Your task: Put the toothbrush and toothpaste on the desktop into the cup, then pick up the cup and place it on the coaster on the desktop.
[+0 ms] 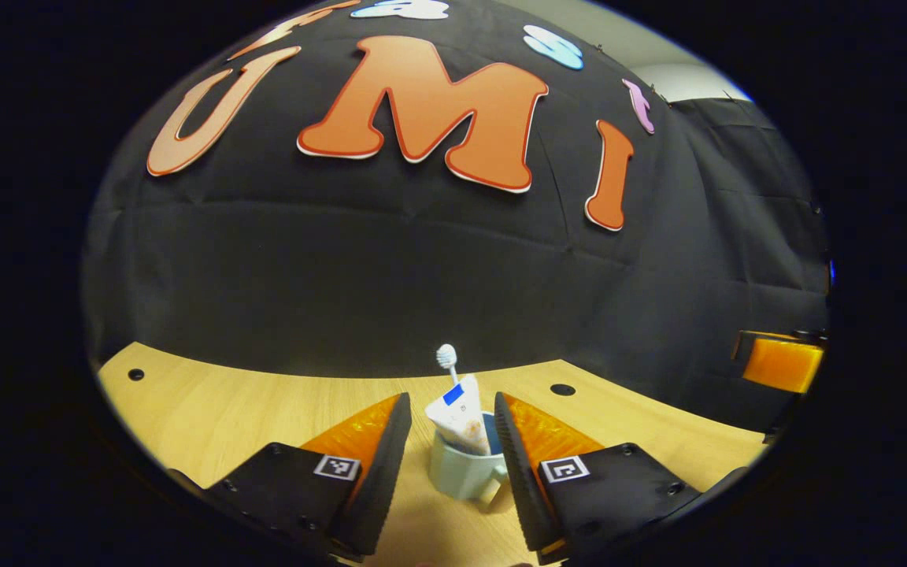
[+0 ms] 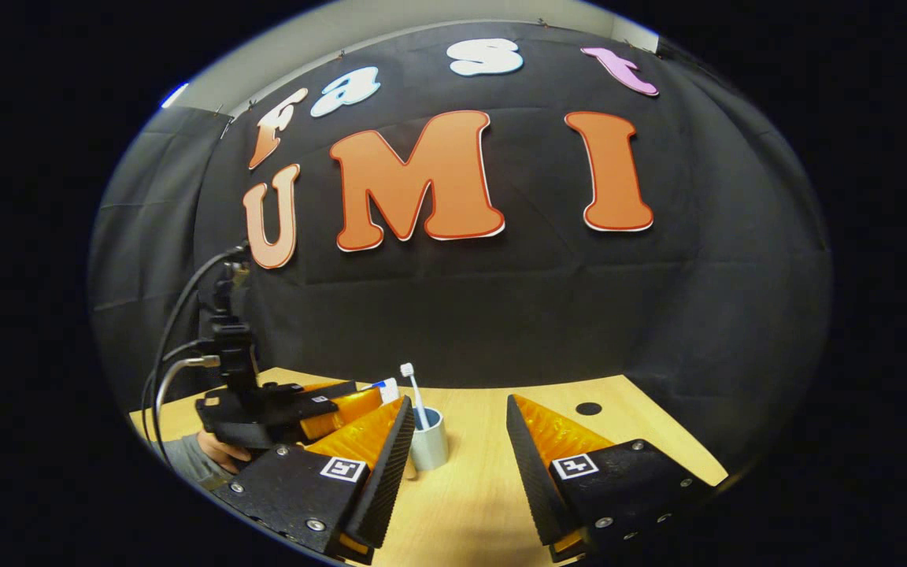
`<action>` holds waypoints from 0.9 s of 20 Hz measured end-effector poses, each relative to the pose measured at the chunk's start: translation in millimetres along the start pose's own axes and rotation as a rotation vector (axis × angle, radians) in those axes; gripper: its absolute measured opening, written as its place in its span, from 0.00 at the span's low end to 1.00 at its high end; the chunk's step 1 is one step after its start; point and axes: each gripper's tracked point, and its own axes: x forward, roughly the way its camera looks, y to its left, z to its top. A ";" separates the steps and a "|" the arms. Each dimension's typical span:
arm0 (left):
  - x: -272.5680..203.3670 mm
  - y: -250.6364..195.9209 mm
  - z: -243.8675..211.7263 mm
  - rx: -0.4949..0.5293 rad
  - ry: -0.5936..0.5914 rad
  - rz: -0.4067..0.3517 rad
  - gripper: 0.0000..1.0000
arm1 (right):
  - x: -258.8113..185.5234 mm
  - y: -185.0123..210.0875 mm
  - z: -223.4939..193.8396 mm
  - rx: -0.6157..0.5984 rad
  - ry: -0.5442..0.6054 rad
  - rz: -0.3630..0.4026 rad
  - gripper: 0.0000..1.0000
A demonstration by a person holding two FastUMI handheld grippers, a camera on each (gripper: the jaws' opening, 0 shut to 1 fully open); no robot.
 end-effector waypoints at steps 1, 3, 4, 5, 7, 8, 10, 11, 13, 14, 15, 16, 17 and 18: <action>-15.2 7.9 8.2 0.001 -0.013 0.008 0.69 | 4.4 7.1 1.0 -0.001 0.002 0.009 0.71; -41.8 20.5 18.8 0.007 -0.035 0.018 0.79 | 16.9 21.5 1.9 -0.002 0.017 0.028 0.76; -55.2 28.1 23.8 0.019 -0.048 0.034 0.87 | 23.9 29.7 -0.2 -0.003 0.034 0.039 0.71; -69.1 36.5 29.0 0.036 -0.063 0.051 0.92 | 29.7 37.7 -2.5 -0.009 0.053 0.050 0.71; -95.6 55.2 36.8 0.047 -0.086 0.096 0.96 | 41.7 49.7 -7.3 -0.026 0.093 0.063 0.71; -109.9 64.9 33.7 0.038 -0.064 0.118 0.96 | 47.8 55.3 -11.0 -0.036 0.112 0.070 0.71; -133.8 77.1 27.1 0.012 -0.040 0.137 0.96 | 62.1 64.2 -18.6 -0.047 0.148 0.078 0.76; -145.3 85.1 25.2 0.022 -0.036 0.154 0.97 | 68.8 68.1 -26.3 -0.051 0.176 0.082 0.71; -165.2 102.9 24.4 0.068 -0.026 0.190 0.97 | 80.6 74.7 -41.5 -0.057 0.241 0.094 0.71; -172.7 109.4 25.5 0.085 -0.021 0.205 0.97 | 86.2 79.1 -49.0 -0.050 0.269 0.108 0.71; -180.0 119.2 30.0 0.101 -0.028 0.222 0.97 | 91.3 82.9 -55.5 -0.037 0.297 0.117 0.71; -185.9 127.1 34.0 0.114 -0.034 0.238 0.97 | 97.1 85.2 -62.8 -0.029 0.326 0.119 0.76; -195.6 136.1 37.0 0.121 -0.038 0.256 0.97 | 101.8 85.6 -69.7 -0.030 0.358 0.114 0.71; -202.1 141.3 40.0 0.120 -0.044 0.265 0.97 | 106.7 83.8 -76.8 -0.037 0.389 0.102 0.71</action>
